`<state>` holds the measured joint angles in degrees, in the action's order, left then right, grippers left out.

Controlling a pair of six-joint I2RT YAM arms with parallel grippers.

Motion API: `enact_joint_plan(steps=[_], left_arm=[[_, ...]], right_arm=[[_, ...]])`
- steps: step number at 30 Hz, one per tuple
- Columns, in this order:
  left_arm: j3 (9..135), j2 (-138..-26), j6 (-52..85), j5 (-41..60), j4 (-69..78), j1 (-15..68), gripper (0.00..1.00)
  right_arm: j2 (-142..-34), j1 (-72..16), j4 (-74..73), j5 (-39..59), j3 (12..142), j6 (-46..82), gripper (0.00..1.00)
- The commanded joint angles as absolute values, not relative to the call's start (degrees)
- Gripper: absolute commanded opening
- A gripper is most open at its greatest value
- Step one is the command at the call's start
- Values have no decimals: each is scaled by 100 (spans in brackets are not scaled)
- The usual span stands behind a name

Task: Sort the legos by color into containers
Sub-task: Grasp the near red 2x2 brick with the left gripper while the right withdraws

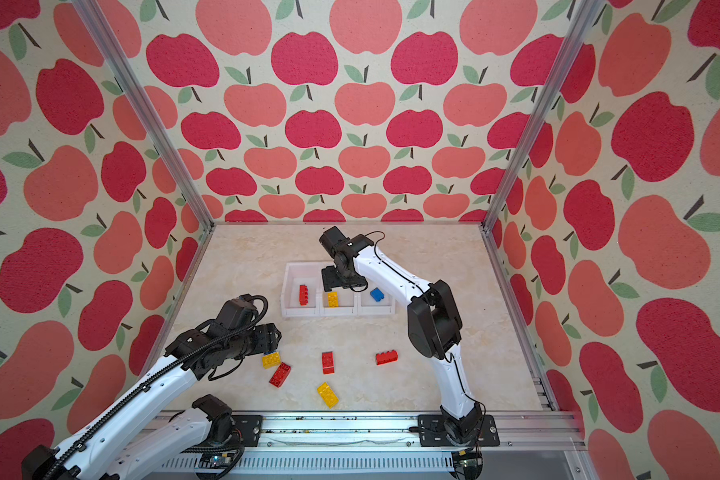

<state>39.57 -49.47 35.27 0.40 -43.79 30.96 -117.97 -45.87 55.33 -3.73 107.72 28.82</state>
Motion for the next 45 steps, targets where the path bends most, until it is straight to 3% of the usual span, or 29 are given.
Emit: enact_joint_plan(steps=[1, 18, 35, 45], left_arm=[[3870, -5128, 3702, -84, -4642, 3371, 74], [3504, -6048, 4001, 311, -4324, 4268, 65], [3344, -6925, 4098, 499, -3912, 4456, 59], [3441, -7260, 4167, 501, -3885, 4543, 45]], right_arm=[[-11253, -4583, 5377, -278, 10167, 3070, 83], [-9854, -4588, 5191, -61, 8340, 3507, 88], [-9577, -4579, 5266, -149, 8104, 3551, 88], [-9410, -4553, 5162, -173, 7852, 3609, 88]])
